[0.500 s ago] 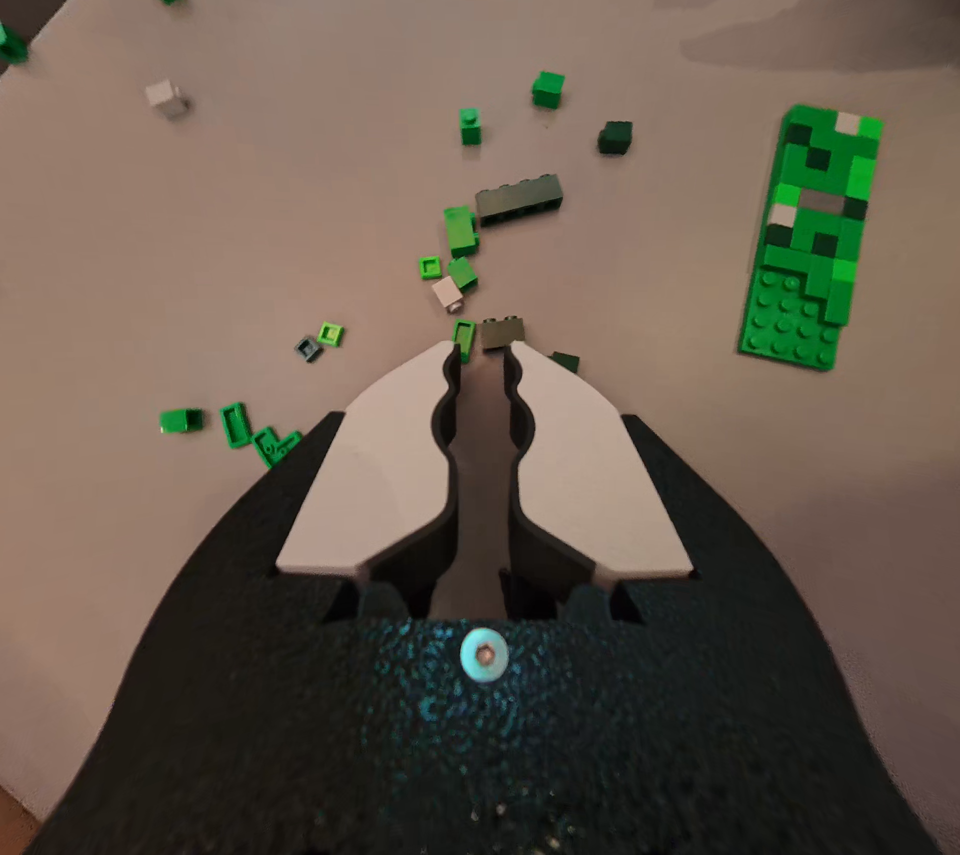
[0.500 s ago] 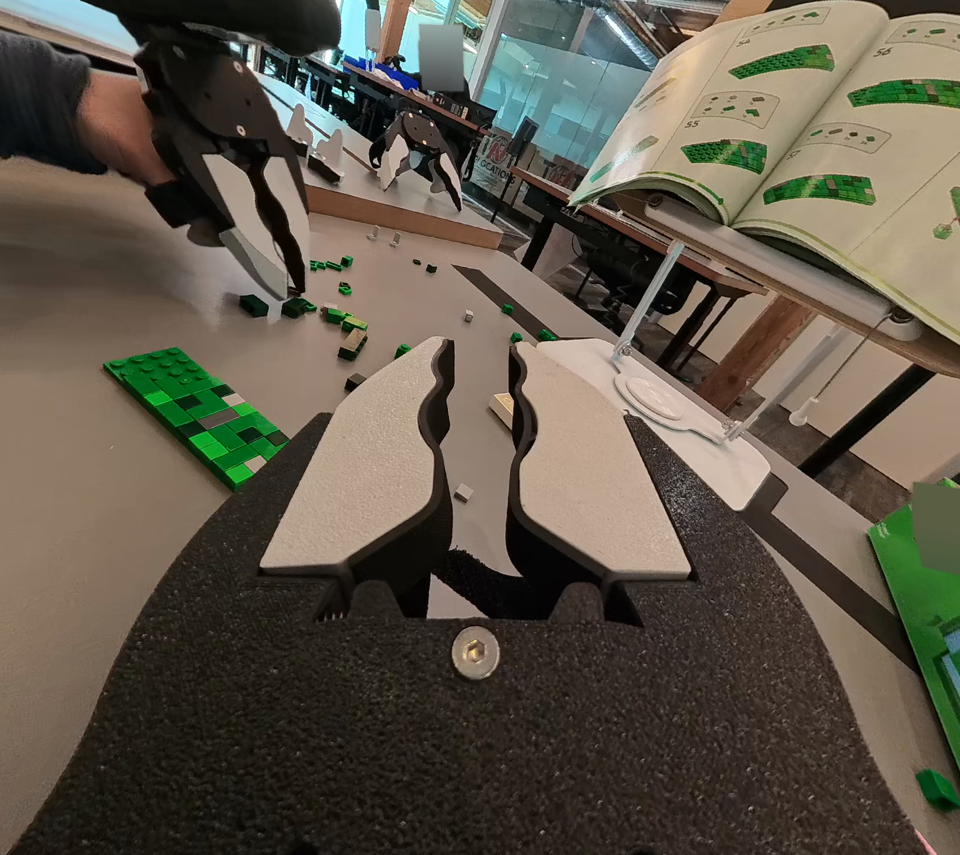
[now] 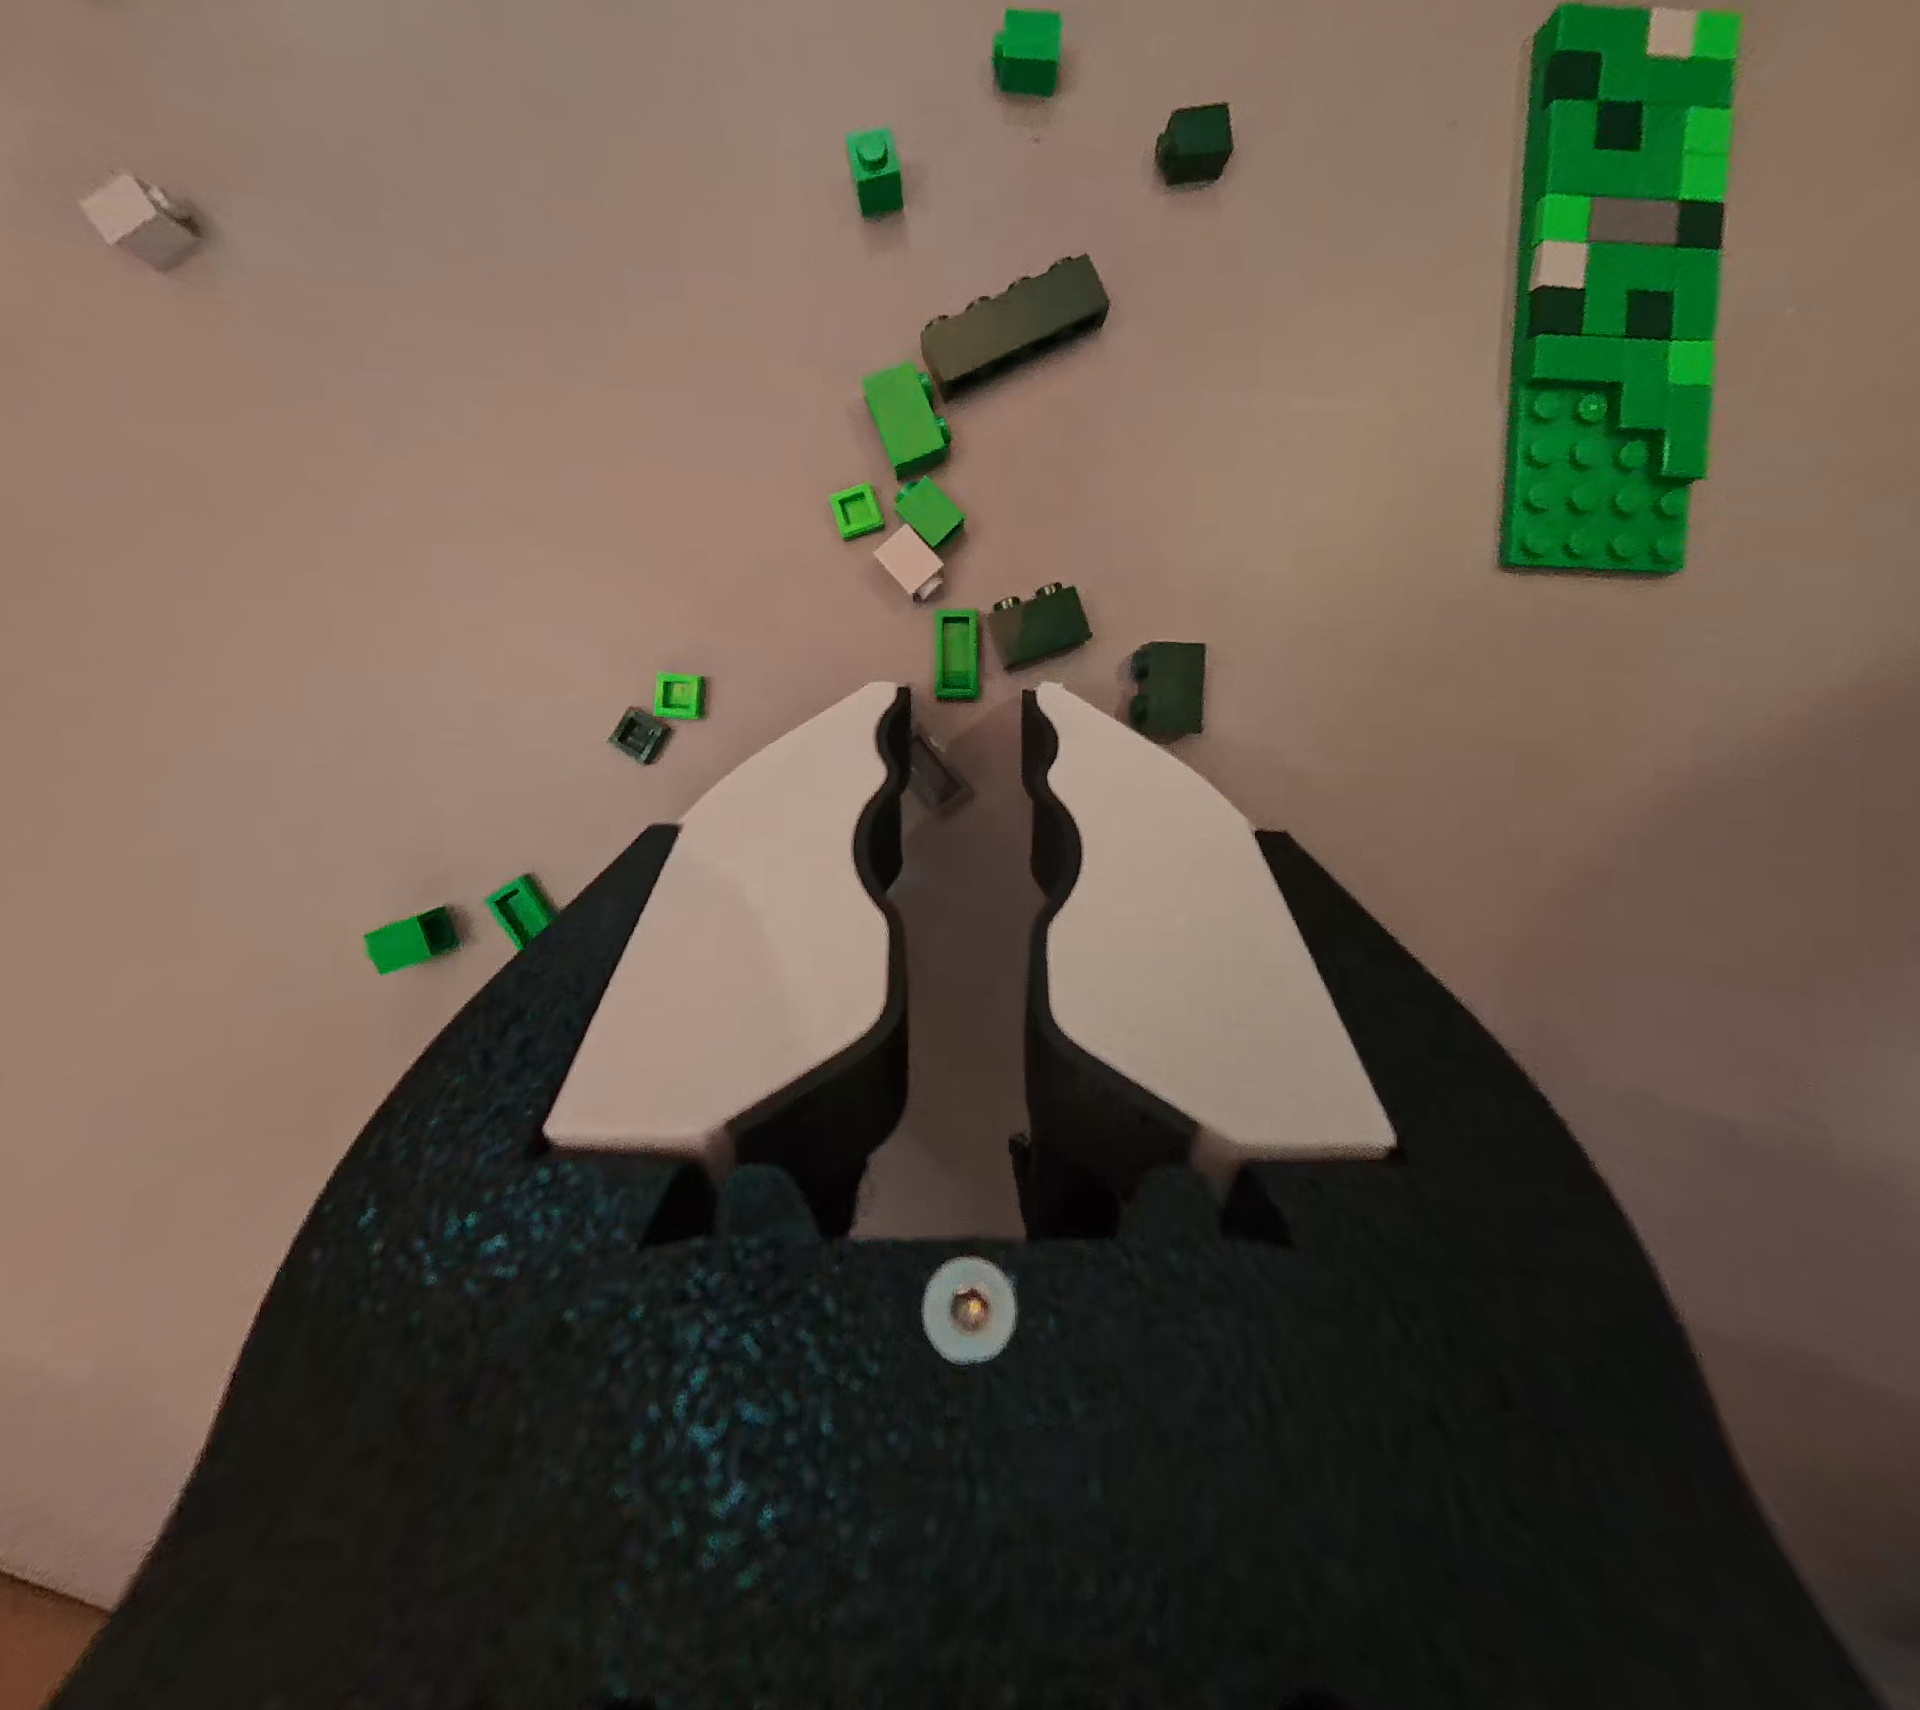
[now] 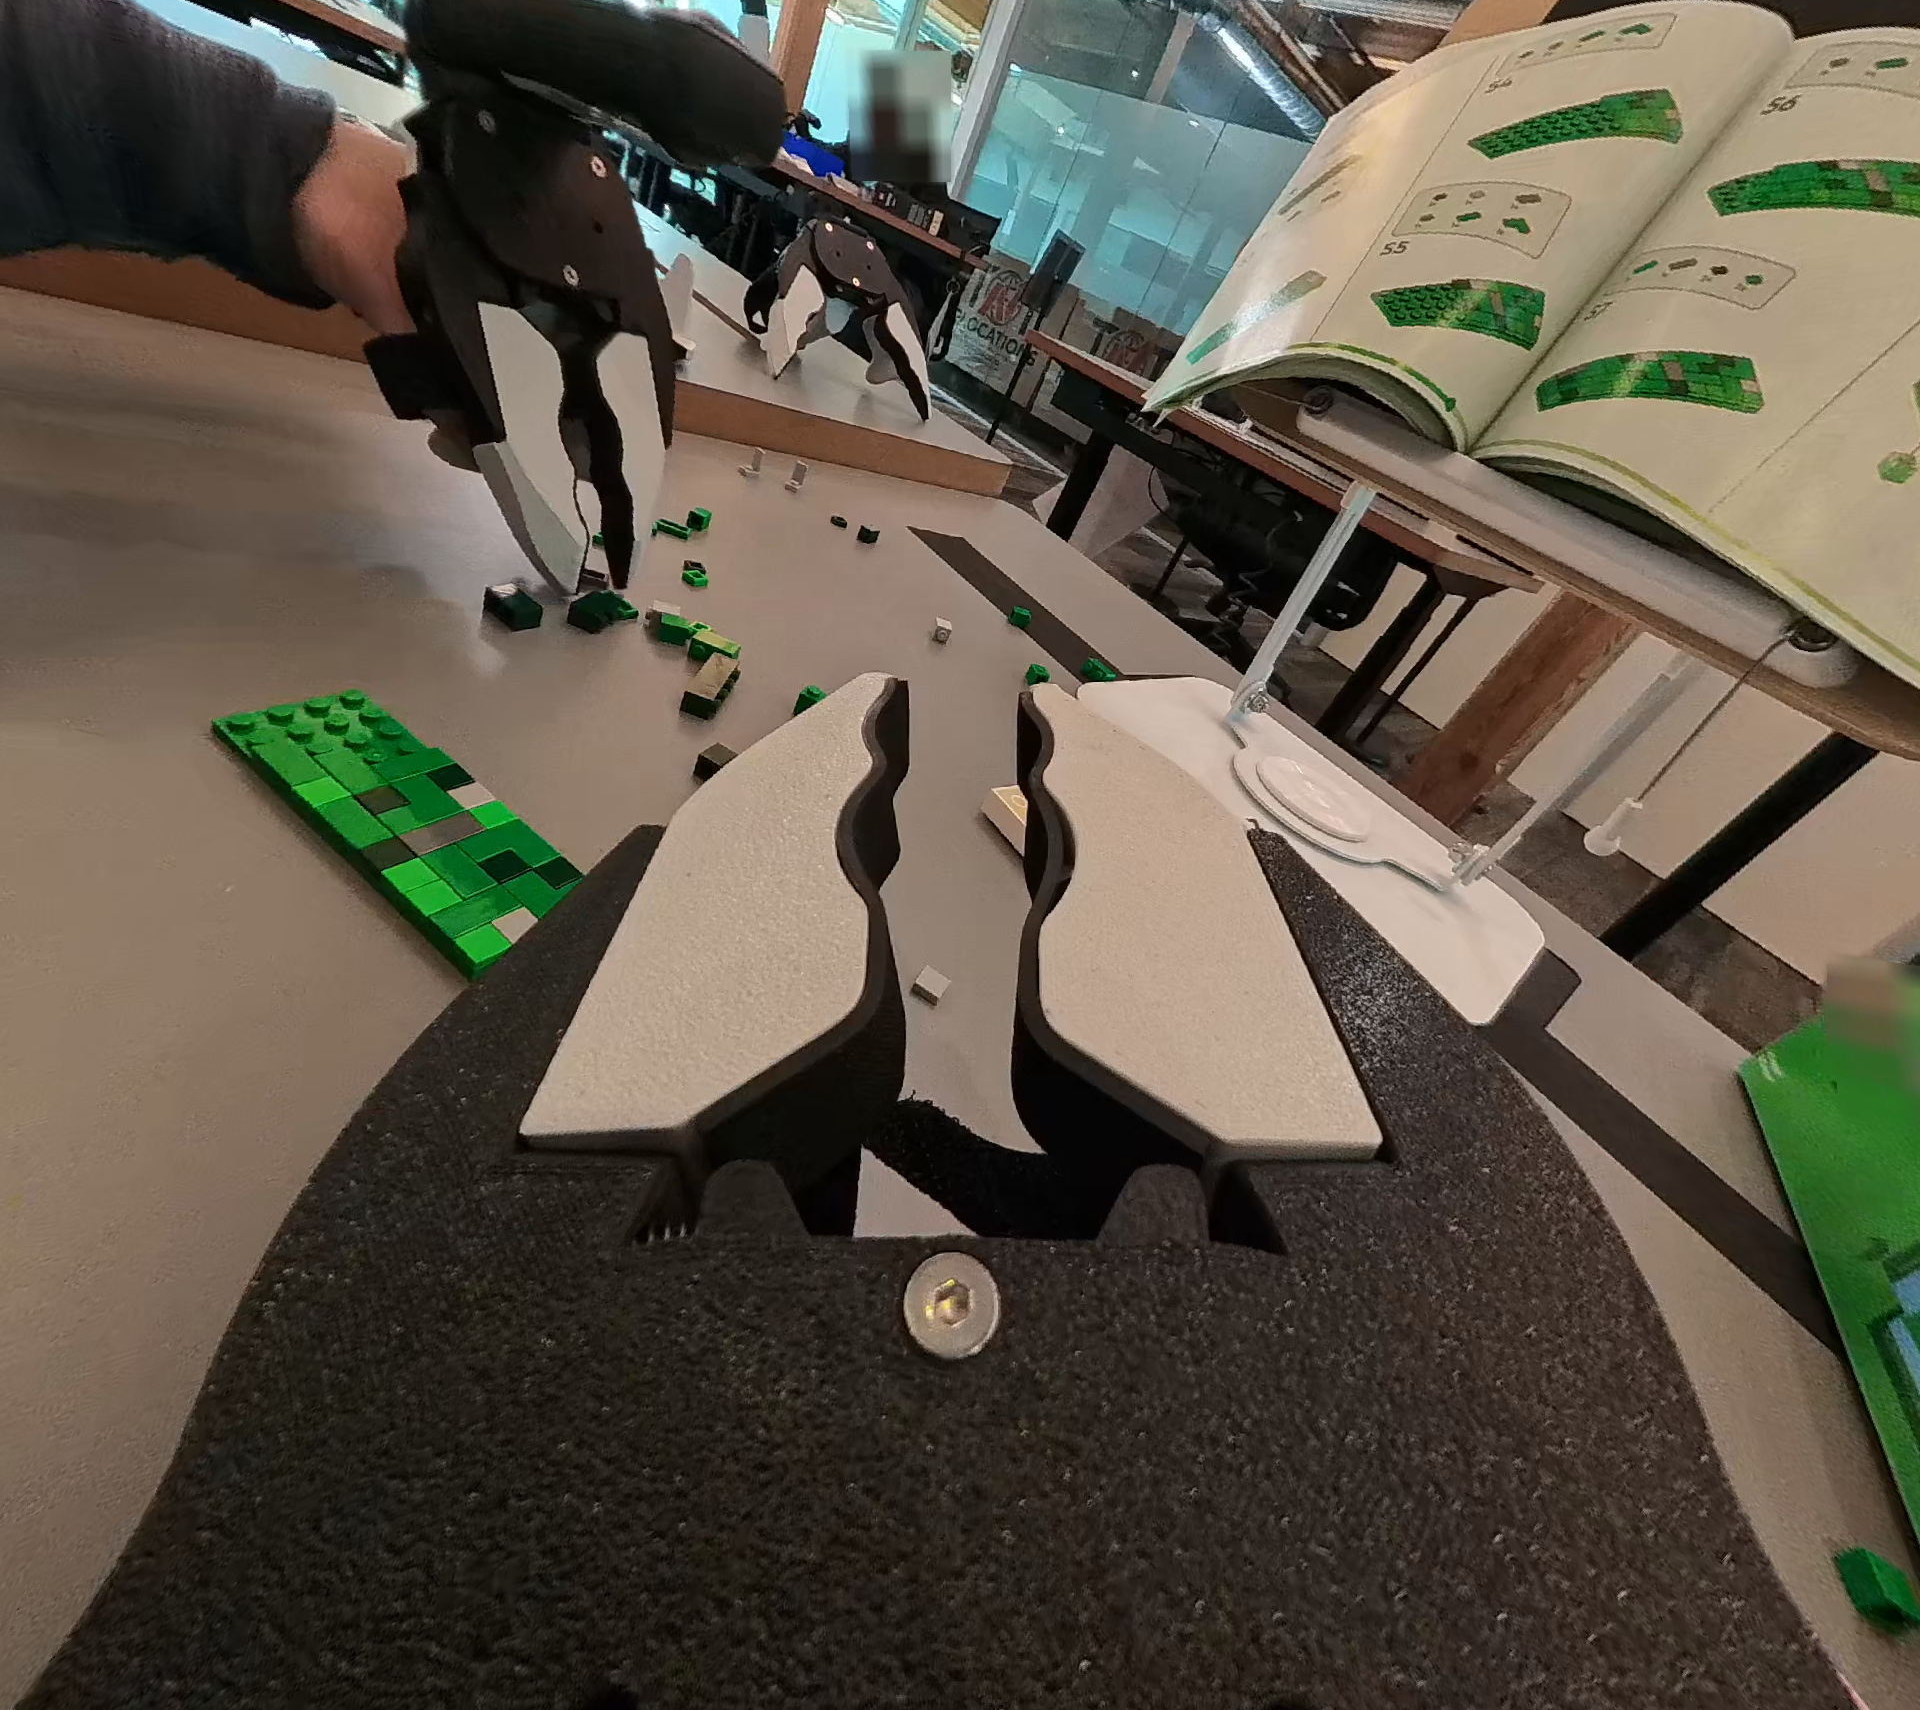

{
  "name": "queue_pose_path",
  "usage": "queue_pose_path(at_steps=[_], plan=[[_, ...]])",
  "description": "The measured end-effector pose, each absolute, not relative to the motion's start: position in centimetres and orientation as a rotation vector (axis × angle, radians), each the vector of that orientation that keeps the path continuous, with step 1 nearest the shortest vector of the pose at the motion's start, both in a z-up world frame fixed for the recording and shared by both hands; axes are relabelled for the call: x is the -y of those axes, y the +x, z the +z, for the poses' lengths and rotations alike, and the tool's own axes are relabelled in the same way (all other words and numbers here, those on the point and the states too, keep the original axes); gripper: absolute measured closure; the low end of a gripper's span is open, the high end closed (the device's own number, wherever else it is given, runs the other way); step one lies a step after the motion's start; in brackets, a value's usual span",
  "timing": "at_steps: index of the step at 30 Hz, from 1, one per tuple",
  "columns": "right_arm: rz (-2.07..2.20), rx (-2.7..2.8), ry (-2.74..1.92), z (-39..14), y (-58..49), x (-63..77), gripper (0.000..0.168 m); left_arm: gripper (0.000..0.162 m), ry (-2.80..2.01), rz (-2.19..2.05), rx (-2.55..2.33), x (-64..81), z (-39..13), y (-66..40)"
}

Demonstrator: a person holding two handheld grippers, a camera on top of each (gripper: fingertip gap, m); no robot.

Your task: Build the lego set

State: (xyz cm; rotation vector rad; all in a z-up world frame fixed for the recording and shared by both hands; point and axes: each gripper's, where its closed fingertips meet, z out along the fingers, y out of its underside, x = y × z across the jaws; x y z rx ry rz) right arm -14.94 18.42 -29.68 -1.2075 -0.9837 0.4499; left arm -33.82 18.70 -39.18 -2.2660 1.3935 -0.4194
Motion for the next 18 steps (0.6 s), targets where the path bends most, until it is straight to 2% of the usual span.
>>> queue_pose_path(at_steps=[4,7,13,18], plan=[[0.450,0.985,-1.207,-29.7,-14.9,-18.4,0.149,0.145,-2.265,-0.446,-1.406,-18.9,-39.3,-33.5],[0.449,0.985,-1.206,-29.7,-14.9,-18.4,0.149,0.155,-2.254,-0.454,-1.417,-19.0,-39.3,-33.3],[0.446,0.991,-1.202,-29.7,-15.0,-18.3,0.149,0.156,-2.131,-0.515,-1.373,-18.8,-39.0,-32.6],[0.491,1.008,-1.170,-28.9,-15.6,-17.9,0.148,0.156,-1.878,-0.598,-1.089,-18.5,-34.1,-30.4]])
